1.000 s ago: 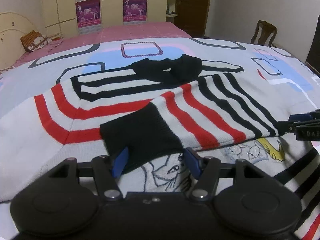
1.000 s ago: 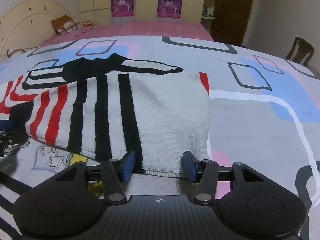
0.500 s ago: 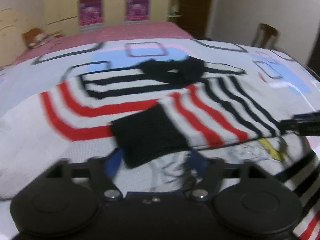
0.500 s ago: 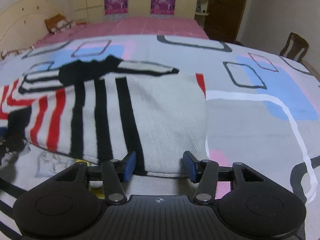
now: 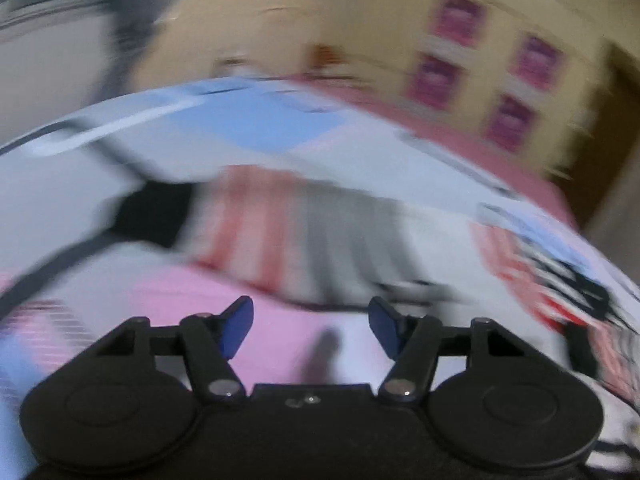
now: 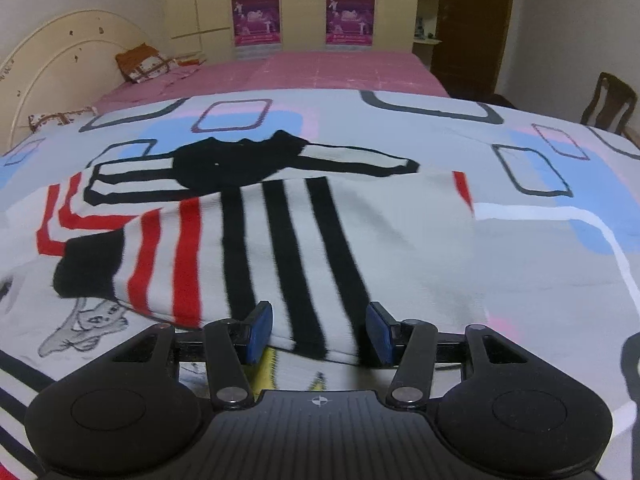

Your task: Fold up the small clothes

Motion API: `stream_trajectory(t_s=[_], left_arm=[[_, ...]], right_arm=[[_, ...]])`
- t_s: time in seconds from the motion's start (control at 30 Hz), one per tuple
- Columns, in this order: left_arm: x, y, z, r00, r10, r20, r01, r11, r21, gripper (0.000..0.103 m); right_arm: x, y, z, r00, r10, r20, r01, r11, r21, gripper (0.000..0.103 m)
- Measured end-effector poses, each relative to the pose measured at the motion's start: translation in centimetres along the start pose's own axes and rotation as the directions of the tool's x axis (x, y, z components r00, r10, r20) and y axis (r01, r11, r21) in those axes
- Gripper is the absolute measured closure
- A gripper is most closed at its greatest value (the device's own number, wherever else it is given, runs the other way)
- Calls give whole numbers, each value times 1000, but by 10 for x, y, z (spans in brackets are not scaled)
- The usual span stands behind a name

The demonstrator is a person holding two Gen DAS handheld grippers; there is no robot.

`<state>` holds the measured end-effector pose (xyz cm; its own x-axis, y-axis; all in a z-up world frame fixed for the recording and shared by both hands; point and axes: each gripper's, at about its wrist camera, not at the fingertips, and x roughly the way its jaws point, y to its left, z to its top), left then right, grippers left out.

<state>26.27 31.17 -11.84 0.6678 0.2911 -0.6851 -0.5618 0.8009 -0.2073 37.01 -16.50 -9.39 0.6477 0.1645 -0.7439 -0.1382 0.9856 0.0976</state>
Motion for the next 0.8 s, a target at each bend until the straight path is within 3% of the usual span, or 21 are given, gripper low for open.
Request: stream_trajectory(t_s=[0.1, 0.17, 0.3, 0.33, 0.37, 0.43, 0.5, 0.63, 0.8], left_arm=[[14, 38, 11, 1000, -30, -8, 28, 986, -165, 51], [26, 56, 18, 996, -87, 19, 88, 948, -304, 52], [47, 76, 27, 987, -136, 81, 158, 871, -464, 57], [53, 80, 28, 985, -145, 92, 171, 849, -499, 71], [57, 84, 28, 985, -148, 91, 174, 833, -525, 94], [67, 88, 31, 984, -157, 89, 180, 811, -557, 97], [61, 75, 38, 977, -170, 131, 213, 838, -502, 98], [44, 13, 56, 948, -270, 169, 308, 911, -274, 97], [34, -92, 58, 902, -420, 100, 425, 905, -37, 98]], right_arm=[[2, 3, 1, 1000, 21, -6, -21, 1000, 23, 52], [3, 6, 2, 1000, 17, -2, -17, 999, 28, 52], [1, 5, 5, 1000, 24, 15, -25, 998, 62, 52], [0, 4, 6, 1000, 17, 18, -18, 998, 63, 52], [1, 4, 6, 1000, 13, 16, -14, 998, 63, 52], [1, 2, 7, 1000, 8, 16, -9, 998, 66, 52], [1, 0, 8, 1000, 6, 18, -7, 998, 66, 52], [3, -5, 9, 1000, -15, 26, 13, 997, 72, 52], [6, -11, 6, 999, -44, 29, 41, 996, 75, 51]])
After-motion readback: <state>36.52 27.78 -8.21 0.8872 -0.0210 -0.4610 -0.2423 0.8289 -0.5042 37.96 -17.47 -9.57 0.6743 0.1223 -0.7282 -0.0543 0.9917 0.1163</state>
